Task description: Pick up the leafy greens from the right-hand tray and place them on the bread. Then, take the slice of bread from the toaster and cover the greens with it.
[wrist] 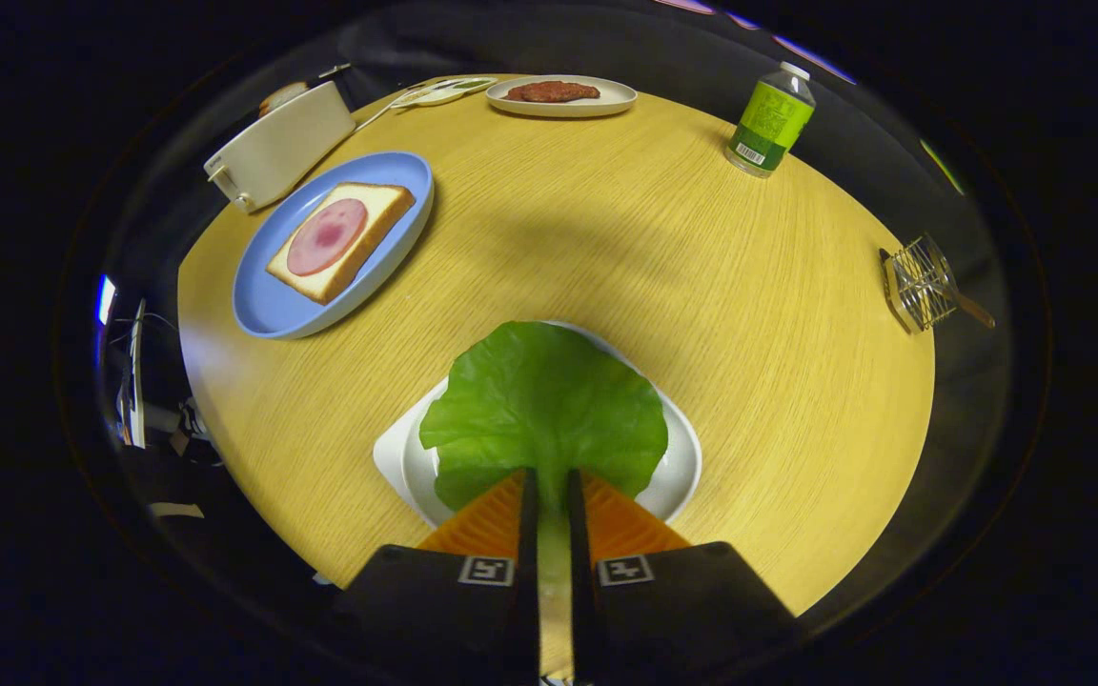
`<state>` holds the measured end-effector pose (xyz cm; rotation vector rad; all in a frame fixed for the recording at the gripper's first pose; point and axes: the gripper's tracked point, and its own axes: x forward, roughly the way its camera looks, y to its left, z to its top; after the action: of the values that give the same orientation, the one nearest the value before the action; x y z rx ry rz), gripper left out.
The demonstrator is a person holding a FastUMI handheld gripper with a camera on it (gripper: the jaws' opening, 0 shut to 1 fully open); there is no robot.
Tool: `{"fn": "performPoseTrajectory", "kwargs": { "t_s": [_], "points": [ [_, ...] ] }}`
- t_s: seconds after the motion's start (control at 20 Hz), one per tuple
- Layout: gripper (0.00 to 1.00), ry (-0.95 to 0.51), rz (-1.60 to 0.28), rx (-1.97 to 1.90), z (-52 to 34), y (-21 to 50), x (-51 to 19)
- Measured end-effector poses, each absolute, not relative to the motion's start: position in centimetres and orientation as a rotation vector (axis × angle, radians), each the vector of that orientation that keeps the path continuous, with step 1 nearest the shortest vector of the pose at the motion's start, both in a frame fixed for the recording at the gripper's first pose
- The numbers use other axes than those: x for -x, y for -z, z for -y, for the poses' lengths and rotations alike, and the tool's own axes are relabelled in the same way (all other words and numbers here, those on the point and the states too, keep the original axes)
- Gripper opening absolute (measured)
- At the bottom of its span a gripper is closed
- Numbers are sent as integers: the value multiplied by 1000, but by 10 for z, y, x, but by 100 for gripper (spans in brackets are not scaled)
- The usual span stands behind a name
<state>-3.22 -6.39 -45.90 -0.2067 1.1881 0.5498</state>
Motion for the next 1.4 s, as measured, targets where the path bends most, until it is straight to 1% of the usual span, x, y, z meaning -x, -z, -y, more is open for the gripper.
{"fn": "performPoseTrajectory", "kwargs": {
  "t_s": [0.1, 0.4, 0.6, 1.0, 1.4],
  "points": [
    [8, -542, -1190, 207, 67, 456, 32],
    [8, -484, -1122, 127, 68, 420, 25],
    [7, -480, -1070, 69, 53, 380, 21],
    [7, -587, -989, 23, -45, 329, 5],
    [7, -653, -1002, 40, -128, 325, -15]
  ]
}}
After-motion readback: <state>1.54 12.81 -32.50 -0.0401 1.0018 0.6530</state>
